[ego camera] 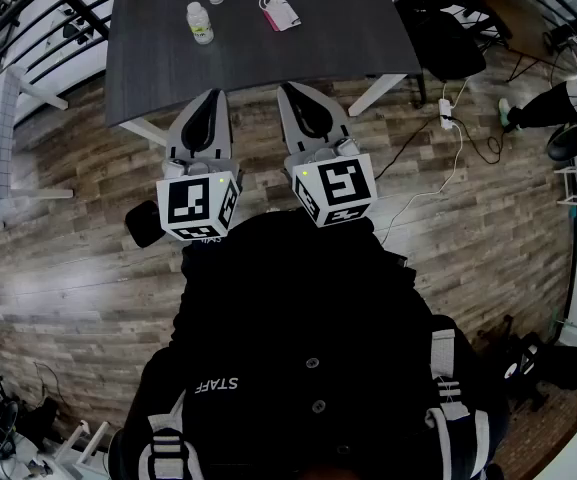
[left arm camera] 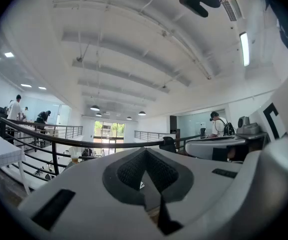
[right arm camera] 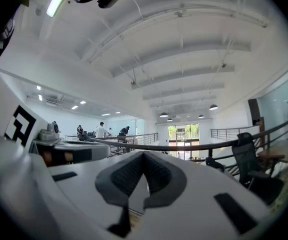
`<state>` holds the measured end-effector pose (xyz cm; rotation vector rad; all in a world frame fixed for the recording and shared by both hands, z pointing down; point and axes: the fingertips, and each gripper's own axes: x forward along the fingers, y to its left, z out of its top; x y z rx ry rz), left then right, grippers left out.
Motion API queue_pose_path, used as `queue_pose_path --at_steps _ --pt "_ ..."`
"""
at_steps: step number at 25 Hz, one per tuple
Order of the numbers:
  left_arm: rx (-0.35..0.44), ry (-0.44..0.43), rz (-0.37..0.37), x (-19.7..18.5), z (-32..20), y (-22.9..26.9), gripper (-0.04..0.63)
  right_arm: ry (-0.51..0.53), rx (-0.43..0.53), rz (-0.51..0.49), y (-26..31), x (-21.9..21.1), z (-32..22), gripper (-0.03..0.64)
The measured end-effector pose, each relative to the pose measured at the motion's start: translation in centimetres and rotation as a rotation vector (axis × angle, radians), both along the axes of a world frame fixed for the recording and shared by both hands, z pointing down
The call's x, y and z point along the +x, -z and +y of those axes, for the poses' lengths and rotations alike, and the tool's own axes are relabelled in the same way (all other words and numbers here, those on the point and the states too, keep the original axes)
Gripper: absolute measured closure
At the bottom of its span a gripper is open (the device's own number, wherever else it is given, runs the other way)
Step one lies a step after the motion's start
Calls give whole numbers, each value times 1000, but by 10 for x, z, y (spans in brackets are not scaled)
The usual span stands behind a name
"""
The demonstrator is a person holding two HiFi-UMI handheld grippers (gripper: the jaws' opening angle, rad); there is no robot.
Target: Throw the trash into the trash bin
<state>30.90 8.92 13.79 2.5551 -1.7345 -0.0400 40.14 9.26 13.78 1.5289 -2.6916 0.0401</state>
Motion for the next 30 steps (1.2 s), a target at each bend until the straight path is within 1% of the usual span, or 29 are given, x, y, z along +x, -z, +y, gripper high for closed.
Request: queue_pose_path --at_steps 6,16,23,30 --pt "-16 -7 -3 -2 2 -6 595 -4 -2 6 -3 -4 1 603" --pt "-60 -15 -12 -9 11 -27 595 -25 -46 17 -19 -11 7 603" --pt "-92 -4 -7 -30 18 -42 595 -25 -90 46 -35 -30 16 603" --pt "-123 -27 -3 -47 38 -65 595 -26 -93 63 -50 -55 32 603"
